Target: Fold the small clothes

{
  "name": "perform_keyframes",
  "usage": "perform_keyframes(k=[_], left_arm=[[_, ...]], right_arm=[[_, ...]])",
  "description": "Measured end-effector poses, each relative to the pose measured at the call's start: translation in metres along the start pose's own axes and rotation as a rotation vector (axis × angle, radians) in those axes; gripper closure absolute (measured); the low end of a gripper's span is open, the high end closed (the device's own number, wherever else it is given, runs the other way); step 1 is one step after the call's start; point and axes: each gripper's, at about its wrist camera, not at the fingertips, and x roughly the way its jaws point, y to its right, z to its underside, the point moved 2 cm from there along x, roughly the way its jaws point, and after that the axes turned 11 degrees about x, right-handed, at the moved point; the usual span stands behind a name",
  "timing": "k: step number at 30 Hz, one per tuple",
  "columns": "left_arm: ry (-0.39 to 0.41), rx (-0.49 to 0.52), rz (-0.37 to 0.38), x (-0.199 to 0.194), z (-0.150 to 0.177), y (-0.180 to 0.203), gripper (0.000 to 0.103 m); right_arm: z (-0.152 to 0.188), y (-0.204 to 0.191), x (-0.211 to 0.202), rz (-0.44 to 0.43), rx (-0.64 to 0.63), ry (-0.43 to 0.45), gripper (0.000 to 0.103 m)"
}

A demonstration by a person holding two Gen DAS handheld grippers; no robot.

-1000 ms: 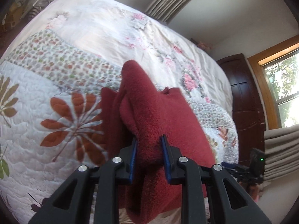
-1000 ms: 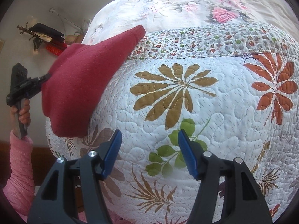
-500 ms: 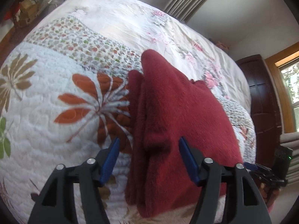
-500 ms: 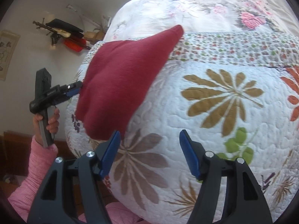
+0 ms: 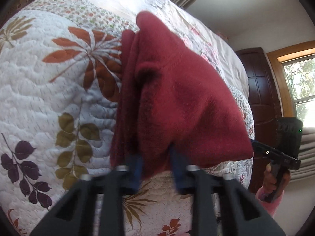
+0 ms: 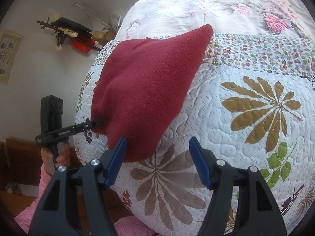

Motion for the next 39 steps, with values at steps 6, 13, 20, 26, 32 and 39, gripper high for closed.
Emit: perform_keyframes(k=[6,13,20,26,32,39], left_arm=[[0.055,0.028,-0.019,-0.018,-0.002,-0.004,0.094],[0.021,0.08,-0.056,-0.006,-0.002,-0.004,0.094],[-0.001,0.072,-0.072,0.0,-0.003,-0.013,0.094],[-0.025,0.117,-0.06,0.001,0.002,-0.003,0.093],[-0.054,0.126,-0.085,0.021,0.009,-0.011,0.092],[-0.03,0.131,-0.044,0.011,0.009,-0.009,0.081]], right_arm=[[0.002,0.002,-0.006,-0.032,0.04,0.014,0.035],[-0.004,-0.01,0.028,-0.094,0.088,-0.053,0.035],[0.006,-0.008,0.067,-0.115,0.11,-0.124,0.069],[0.022,-0.024,0.035,-0.018,0.009,-0.066,0.081],[0.033,-0.004,0.075,0.069,0.019,-0.093,0.079],[0.032,-0.016,0.053,0.062,-0.037,-0.038,0.053]])
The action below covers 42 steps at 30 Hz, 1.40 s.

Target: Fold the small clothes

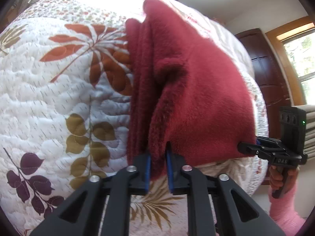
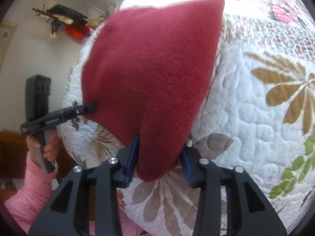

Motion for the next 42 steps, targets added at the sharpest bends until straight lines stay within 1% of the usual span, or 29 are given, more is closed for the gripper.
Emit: perform_keyframes(k=[1,2,3,4,5,6,8,9,13,15,18,21,22,24,26,27,28,29,30,33,35,37,39,42], left_arm=[[0.008,-0.006,0.023,-0.007,0.001,0.0,0.065],[0.02,-0.013,0.035,-0.015,0.004,-0.004,0.04],[0.045,-0.024,0.018,-0.024,0.001,-0.007,0.033],[0.088,-0.027,-0.008,-0.035,-0.004,-0.009,0.03],[0.106,-0.021,-0.006,-0.041,-0.008,-0.011,0.03],[0.117,-0.02,0.009,-0.044,-0.014,-0.012,0.03],[0.146,-0.054,0.03,-0.048,-0.032,-0.02,0.027],[0.141,-0.059,0.042,-0.045,-0.04,-0.022,0.027],[0.084,-0.117,0.079,-0.013,-0.071,-0.041,0.027],[0.067,-0.142,0.129,0.002,-0.082,-0.049,0.027],[0.053,-0.197,0.21,0.024,-0.086,-0.062,0.027],[0.061,-0.219,0.235,0.032,-0.091,-0.068,0.027],[0.069,-0.213,0.245,0.032,-0.093,-0.067,0.033],[0.061,-0.204,0.245,0.033,-0.097,-0.063,0.037],[0.051,-0.177,0.214,0.036,-0.1,-0.056,0.046],[0.046,-0.165,0.192,0.037,-0.101,-0.053,0.049],[0.049,-0.158,0.181,0.037,-0.101,-0.05,0.056],[0.055,-0.156,0.179,0.038,-0.102,-0.046,0.062],[0.063,-0.154,0.179,0.038,-0.102,-0.043,0.064],[0.086,-0.147,0.176,0.032,-0.099,-0.04,0.069],[0.111,-0.139,0.183,0.023,-0.096,-0.032,0.07],[0.127,-0.127,0.2,0.012,-0.09,-0.026,0.07],[0.128,-0.116,0.208,0.007,-0.086,-0.014,0.07],[0.128,-0.088,0.224,-0.002,-0.073,0.013,0.07]], right_arm=[[-0.002,-0.002,-0.012,-0.002,-0.012,0.026,0.048],[-0.005,-0.003,-0.021,0.004,-0.023,0.05,0.04],[-0.01,-0.003,-0.029,0.014,-0.029,0.072,0.037],[-0.015,-0.002,-0.033,0.015,-0.026,0.085,0.036],[-0.023,0.0,-0.038,0.005,-0.01,0.097,0.034],[-0.03,0.002,-0.04,-0.004,0.007,0.104,0.034],[-0.047,0.007,-0.039,-0.031,0.041,0.105,0.034],[-0.054,0.01,-0.037,-0.045,0.054,0.098,0.034],[-0.081,0.021,-0.019,-0.039,0.101,0.071,0.034],[-0.086,0.02,-0.01,-0.037,0.108,0.059,0.034],[-0.089,0.019,0.003,-0.06,0.12,0.041,0.032],[-0.093,0.022,0.009,-0.068,0.132,0.039,0.029],[-0.095,0.023,0.011,-0.07,0.138,0.035,0.029],[-0.097,0.025,0.015,-0.074,0.146,0.028,0.029],[-0.1,0.025,0.02,-0.081,0.156,0.024,0.029],[-0.1,0.025,0.022,-0.088,0.158,0.021,0.034],[-0.099,0.024,0.022,-0.093,0.155,0.025,0.037],[-0.099,0.024,0.021,-0.094,0.147,0.033,0.044],[-0.097,0.023,0.019,-0.096,0.14,0.039,0.05],[-0.092,0.021,0.006,-0.113,0.121,0.058,0.061],[-0.088,0.021,-0.006,-0.141,0.121,0.074,0.064],[-0.079,0.02,-0.018,-0.148,0.097,0.083,0.065],[-0.068,0.019,-0.033,-0.144,0.068,0.092,0.065],[-0.047,0.025,-0.064,-0.156,0.047,0.115,0.065]])
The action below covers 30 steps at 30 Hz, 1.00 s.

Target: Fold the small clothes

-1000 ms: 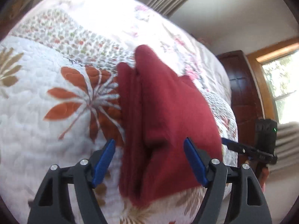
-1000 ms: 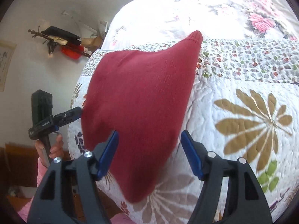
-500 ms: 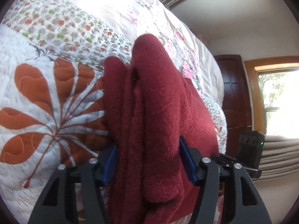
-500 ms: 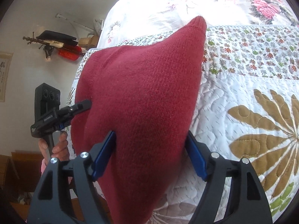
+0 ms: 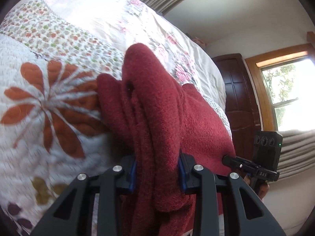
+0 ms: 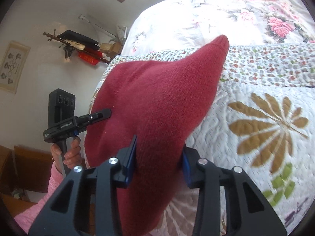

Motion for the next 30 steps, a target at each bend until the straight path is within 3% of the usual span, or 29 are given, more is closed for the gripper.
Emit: perform_keyframes(k=[8,14,18,22,26,30], left_arm=[[0.008,0.104,0.053,0.016,0.047,0.091,0.07],[-0.027,0.151,0.032,0.046,0.085,0.124,0.07],[-0.049,0.145,-0.029,0.068,0.106,0.112,0.068],[-0.014,0.133,-0.062,0.079,0.119,0.097,0.057],[0.02,0.156,-0.152,0.076,0.127,0.1,0.042],[0.029,0.165,-0.241,0.058,0.131,0.117,0.04]], right_arm=[[0.069,0.029,-0.087,0.036,-0.033,0.073,0.065],[0.108,0.069,-0.106,0.066,-0.017,0.096,0.065],[0.123,0.098,-0.075,0.106,0.005,0.048,0.064],[0.128,0.106,-0.058,0.12,-0.008,0.059,0.06],[0.129,0.1,-0.059,0.148,-0.036,0.057,0.053],[0.137,0.092,-0.076,0.127,-0.05,0.087,0.041]])
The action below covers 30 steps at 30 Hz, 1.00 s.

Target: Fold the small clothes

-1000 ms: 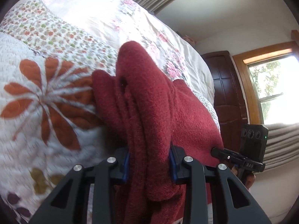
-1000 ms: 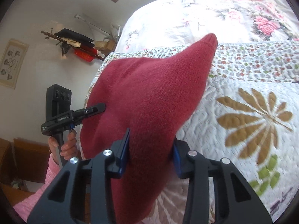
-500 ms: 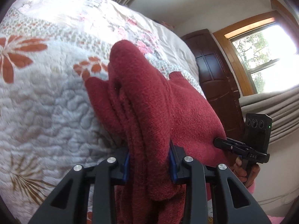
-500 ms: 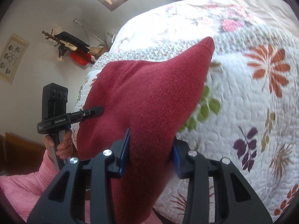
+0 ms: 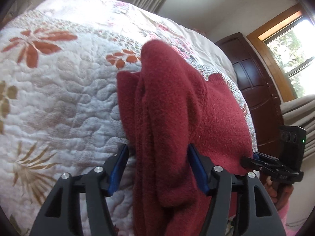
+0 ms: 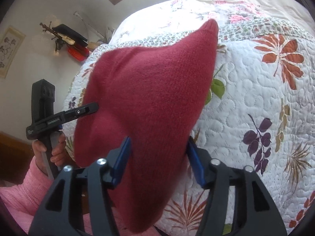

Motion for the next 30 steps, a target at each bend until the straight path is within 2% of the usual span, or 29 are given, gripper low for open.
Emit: perform_keyframes(k=[3,8,10,12,15,17,19,22,26,30], left_arm=[[0.019,0.088,-0.097,-0.027,0.01,0.023,0.036],[0.026,0.146,-0.159,-0.045,0.036,0.045,0.034],[0.009,0.136,-0.165,-0.045,0.049,0.045,0.034],[-0.018,0.12,-0.158,-0.038,0.056,0.042,0.035],[-0.046,0.102,-0.185,-0.026,0.063,0.036,0.035],[-0.055,0.095,-0.197,-0.023,0.066,0.032,0.033],[-0.07,0.1,-0.201,-0.017,0.069,0.03,0.032],[-0.08,0.11,-0.22,-0.007,0.073,0.026,0.026],[-0.083,0.087,-0.204,0.0,0.076,0.018,0.021],[-0.077,0.081,-0.211,-0.001,0.076,0.016,0.021]], right_arm=[[0.015,0.006,-0.013,-0.054,0.027,-0.007,0.041],[0.049,0.015,-0.01,-0.082,0.074,-0.072,0.041],[0.057,0.015,-0.005,-0.095,0.082,-0.088,0.046],[0.063,0.016,0.001,-0.114,0.097,-0.109,0.064],[0.067,0.014,0.003,-0.104,0.116,-0.122,0.076],[0.062,0.008,-0.002,-0.091,0.112,-0.126,0.077],[0.064,0.007,-0.002,-0.041,0.096,-0.133,0.077],[0.066,0.007,0.013,0.021,0.092,-0.149,0.076],[0.066,0.012,0.028,0.053,0.126,-0.138,0.067],[0.068,0.004,0.022,0.079,0.122,-0.101,0.06]])
